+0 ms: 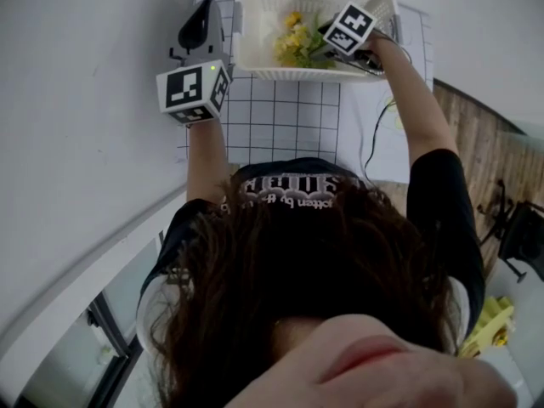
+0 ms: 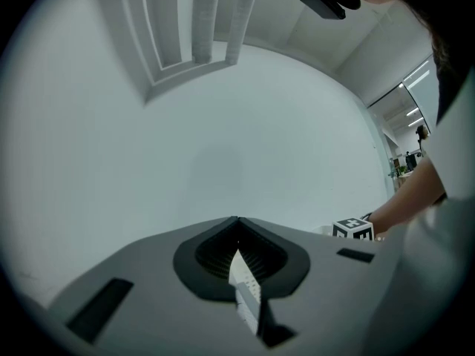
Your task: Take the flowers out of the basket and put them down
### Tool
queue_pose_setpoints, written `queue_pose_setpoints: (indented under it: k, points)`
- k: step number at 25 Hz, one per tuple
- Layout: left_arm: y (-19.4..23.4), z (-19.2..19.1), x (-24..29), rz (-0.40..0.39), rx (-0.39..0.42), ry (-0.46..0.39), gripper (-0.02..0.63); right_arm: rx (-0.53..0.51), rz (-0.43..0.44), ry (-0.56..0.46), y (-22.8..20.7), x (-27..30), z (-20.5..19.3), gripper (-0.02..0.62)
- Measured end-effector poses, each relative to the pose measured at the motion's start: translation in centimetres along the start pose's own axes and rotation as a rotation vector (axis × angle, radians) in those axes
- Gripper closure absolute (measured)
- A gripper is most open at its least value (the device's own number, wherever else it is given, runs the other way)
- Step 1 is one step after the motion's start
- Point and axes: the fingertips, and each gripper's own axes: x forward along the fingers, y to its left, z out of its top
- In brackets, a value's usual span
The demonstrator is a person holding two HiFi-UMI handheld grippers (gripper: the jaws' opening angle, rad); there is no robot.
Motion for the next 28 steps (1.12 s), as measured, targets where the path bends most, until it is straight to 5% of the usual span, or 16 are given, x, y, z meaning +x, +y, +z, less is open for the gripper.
queue_pose_setpoints:
  k: [9, 20, 24, 28]
  points:
    - [0.1, 0.0, -0.1, -0.002, 0.009, 0.005, 0.604, 0.048, 0.043, 0.068, 0.4, 2.5, -2.0, 0.249]
    - [0.5, -0.3, -0.6, 0.01, 0.002, 0.004, 0.604, -0.037, 0.005, 0.127, 0.1, 3.7, -3.0, 0.253]
    - [0.6, -0.4, -1.0, 0.015, -0.005, 0.003, 0.603, -0.062, -0.029, 0.136, -0.4, 3.4, -2.8, 0.389]
    - [0.9, -0.3, -1.4, 0.025, -0.005, 0.004, 0.604, -0.056, -0.066, 0.107, -1.1, 2.7, -2.1, 0.454]
